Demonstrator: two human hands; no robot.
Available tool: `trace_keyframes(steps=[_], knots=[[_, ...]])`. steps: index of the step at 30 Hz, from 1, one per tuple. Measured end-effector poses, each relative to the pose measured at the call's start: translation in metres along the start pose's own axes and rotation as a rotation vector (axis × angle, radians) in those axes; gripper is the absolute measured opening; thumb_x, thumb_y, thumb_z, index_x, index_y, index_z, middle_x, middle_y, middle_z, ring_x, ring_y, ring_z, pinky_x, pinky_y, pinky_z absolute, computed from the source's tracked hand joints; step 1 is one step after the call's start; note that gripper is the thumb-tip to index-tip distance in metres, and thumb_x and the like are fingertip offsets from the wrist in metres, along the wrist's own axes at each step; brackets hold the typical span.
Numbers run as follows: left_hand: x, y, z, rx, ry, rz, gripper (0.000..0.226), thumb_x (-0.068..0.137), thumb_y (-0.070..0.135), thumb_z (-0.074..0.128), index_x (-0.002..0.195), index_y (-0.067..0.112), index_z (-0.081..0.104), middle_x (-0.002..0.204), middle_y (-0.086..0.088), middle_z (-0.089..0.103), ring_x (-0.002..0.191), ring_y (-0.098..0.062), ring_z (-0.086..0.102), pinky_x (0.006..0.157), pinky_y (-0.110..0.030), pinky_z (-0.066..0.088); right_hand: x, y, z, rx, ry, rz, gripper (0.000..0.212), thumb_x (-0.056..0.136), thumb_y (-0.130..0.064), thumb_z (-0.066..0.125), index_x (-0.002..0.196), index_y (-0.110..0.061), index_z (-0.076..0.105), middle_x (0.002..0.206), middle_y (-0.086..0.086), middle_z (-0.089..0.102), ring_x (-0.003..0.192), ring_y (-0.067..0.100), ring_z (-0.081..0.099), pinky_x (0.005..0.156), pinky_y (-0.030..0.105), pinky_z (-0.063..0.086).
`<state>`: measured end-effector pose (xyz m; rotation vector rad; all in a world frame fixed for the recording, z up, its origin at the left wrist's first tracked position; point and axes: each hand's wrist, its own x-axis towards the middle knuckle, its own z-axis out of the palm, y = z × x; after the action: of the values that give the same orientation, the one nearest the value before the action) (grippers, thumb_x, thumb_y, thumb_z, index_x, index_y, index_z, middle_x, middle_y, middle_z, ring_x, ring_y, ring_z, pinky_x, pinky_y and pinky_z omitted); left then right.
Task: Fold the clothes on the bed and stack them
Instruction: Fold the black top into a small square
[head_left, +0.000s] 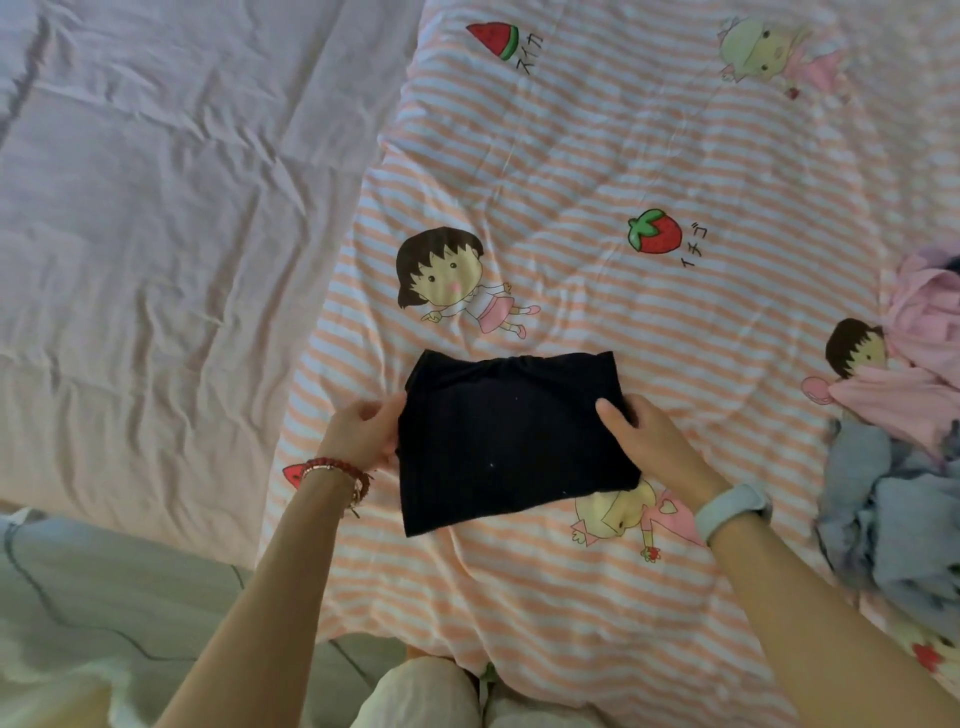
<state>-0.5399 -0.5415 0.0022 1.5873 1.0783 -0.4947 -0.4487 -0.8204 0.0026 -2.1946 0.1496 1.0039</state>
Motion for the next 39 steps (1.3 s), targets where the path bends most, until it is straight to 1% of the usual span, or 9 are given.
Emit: trace_keyframes(steps=[3, 5, 7, 10, 15, 20, 27, 34, 39], knots=[[-0.015, -0.015, 0.012, 0.1, 0.025, -0.039, 0.054, 0.078, 0.065, 0.052, 0.071, 0.011, 0.056, 0.068, -0.003, 0.055, 0.069, -0.023, 0.054, 0.067, -0.032, 0.045, 0.003, 0.003, 0.006, 0.095, 0.067, 0.023, 0.047, 0.096, -0.046, 0.035, 0.124, -0.011, 0.05, 0.109, -0.003, 0.054, 0.093, 0.012, 0.051, 0.069, 0.024, 0.041], [-0.021, -0.023, 0.026, 0.099, 0.035, -0.009, 0.06, 0.077, 0.066, 0.052, 0.09, 0.008, 0.058, 0.078, -0.008, 0.057, 0.082, -0.026, 0.057, 0.07, -0.032, 0.043, 0.004, 0.006, 0.01, 0.159, 0.082, 0.02, 0.041, 0.097, -0.042, 0.037, 0.121, -0.013, 0.051, 0.101, -0.007, 0.054, 0.087, 0.007, 0.052, 0.068, 0.023, 0.041], [-0.025, -0.023, 0.038, -0.006, 0.063, -0.054, 0.057, 0.081, 0.061, 0.052, 0.111, 0.012, 0.05, 0.098, -0.007, 0.056, 0.092, -0.022, 0.053, 0.073, -0.03, 0.04, 0.005, 0.007, 0.013, 0.209, 0.085, 0.014, 0.034, 0.097, -0.038, 0.04, 0.12, -0.015, 0.05, 0.104, -0.005, 0.054, 0.088, 0.009, 0.052, 0.07, 0.024, 0.042], [-0.025, -0.019, 0.051, -0.121, 0.14, -0.066, 0.04, 0.085, 0.056, 0.05, 0.106, 0.023, 0.042, 0.088, 0.012, 0.046, 0.078, -0.01, 0.045, 0.062, -0.022, 0.033, 0.004, 0.009, 0.014, 0.297, 0.079, 0.014, 0.036, 0.095, -0.036, 0.046, 0.125, -0.015, 0.048, 0.114, -0.004, 0.051, 0.099, 0.013, 0.051, 0.079, 0.027, 0.042], [-0.036, -0.016, 0.061, -0.118, 0.297, 0.229, 0.023, 0.092, 0.029, 0.052, 0.106, 0.01, 0.052, 0.083, 0.008, 0.053, 0.081, -0.015, 0.053, 0.058, -0.017, 0.037, -0.016, 0.009, 0.011, 0.436, 0.13, -0.04, 0.026, 0.094, -0.029, 0.052, 0.117, -0.019, 0.05, 0.107, -0.008, 0.057, 0.097, 0.009, 0.056, 0.074, 0.02, 0.045], [-0.065, -0.022, 0.033, -0.099, 0.329, 0.361, 0.012, 0.091, 0.028, 0.055, 0.097, 0.018, 0.053, 0.081, 0.013, 0.056, 0.075, 0.002, 0.052, 0.061, -0.013, 0.038, -0.06, -0.01, 0.025, 0.393, 0.318, -0.178, 0.017, 0.093, -0.025, 0.053, 0.109, -0.026, 0.047, 0.099, -0.024, 0.051, 0.09, -0.01, 0.05, 0.068, 0.008, 0.041], [-0.108, -0.058, -0.079, -0.079, 0.42, 0.44, 0.006, 0.091, 0.025, 0.056, 0.094, 0.021, 0.054, 0.078, 0.014, 0.057, 0.072, 0.001, 0.053, 0.058, -0.015, 0.037, -0.128, -0.072, 0.113, 0.414, 0.343, -0.27, 0.017, 0.092, -0.024, 0.054, 0.109, -0.024, 0.049, 0.1, -0.018, 0.055, 0.093, -0.002, 0.053, 0.074, 0.012, 0.04], [-0.138, -0.131, -0.269, -0.1, 0.523, 0.45, 0.006, 0.089, 0.025, 0.059, 0.092, 0.021, 0.055, 0.078, 0.016, 0.058, 0.072, 0.002, 0.053, 0.059, -0.013, 0.038, -0.187, -0.178, 0.263, 0.382, 0.192, -0.329, 0.013, 0.093, -0.023, 0.052, 0.107, -0.023, 0.05, 0.098, -0.014, 0.055, 0.09, 0.003, 0.054, 0.077, 0.025, 0.045], [-0.152, -0.186, -0.41, -0.157, 0.682, 0.378, 0.007, 0.088, 0.026, 0.06, 0.087, 0.021, 0.056, 0.072, 0.013, 0.057, 0.068, -0.005, 0.053, 0.058, -0.017, 0.038, -0.208, -0.268, 0.379, 0.327, 0.041, -0.422, 0.009, 0.093, -0.024, 0.053, 0.102, -0.026, 0.051, 0.096, -0.015, 0.056, 0.086, -0.003, 0.054, 0.065, 0.011, 0.041]])
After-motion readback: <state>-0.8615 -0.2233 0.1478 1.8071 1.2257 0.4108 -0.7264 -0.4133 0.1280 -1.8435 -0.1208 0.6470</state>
